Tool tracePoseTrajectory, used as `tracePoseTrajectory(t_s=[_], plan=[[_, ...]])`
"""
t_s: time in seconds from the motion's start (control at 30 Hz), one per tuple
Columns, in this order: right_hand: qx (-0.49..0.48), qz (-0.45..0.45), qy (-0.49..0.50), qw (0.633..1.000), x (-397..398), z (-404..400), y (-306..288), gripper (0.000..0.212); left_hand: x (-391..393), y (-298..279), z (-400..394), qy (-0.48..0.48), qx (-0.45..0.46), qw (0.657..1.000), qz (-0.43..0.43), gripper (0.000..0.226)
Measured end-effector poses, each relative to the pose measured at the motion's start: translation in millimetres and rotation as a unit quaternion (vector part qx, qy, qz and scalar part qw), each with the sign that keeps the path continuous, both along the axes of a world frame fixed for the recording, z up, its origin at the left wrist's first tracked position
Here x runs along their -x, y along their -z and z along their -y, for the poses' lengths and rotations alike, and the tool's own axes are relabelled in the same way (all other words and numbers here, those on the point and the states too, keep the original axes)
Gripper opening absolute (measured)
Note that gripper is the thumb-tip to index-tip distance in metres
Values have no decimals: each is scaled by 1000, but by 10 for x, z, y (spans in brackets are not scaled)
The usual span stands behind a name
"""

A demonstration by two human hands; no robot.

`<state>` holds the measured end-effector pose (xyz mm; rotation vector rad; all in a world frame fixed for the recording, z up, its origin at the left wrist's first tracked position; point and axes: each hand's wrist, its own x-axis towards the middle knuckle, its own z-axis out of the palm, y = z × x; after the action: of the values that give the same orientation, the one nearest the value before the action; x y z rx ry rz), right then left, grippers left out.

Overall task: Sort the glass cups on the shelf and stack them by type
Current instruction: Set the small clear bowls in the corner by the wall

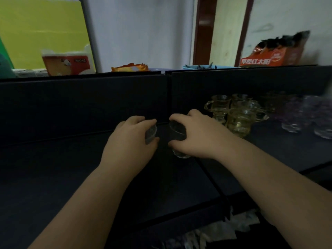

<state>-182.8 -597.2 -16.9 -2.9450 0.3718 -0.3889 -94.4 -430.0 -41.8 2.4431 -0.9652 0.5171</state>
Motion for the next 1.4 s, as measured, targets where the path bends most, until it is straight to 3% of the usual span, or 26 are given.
tracePoseTrajectory(t_s=[0.13, 0.47, 0.87, 1.4], plan=[[10, 62, 31, 998, 580, 173, -137, 71, 229, -31, 149, 38, 7, 999, 32, 56], [-29, 111, 141, 983, 1833, 1110, -52, 82, 1159, -87, 1017, 184, 14, 981, 56, 55], [-29, 120, 173, 977, 3078, 2546, 11, 82, 2204, 32, 2482, 188, 15, 981, 48, 55], [-37, 135, 206, 969, 3653, 4197, 97, 86, 2926, 68, 4337, 254, -15, 966, 49, 60]])
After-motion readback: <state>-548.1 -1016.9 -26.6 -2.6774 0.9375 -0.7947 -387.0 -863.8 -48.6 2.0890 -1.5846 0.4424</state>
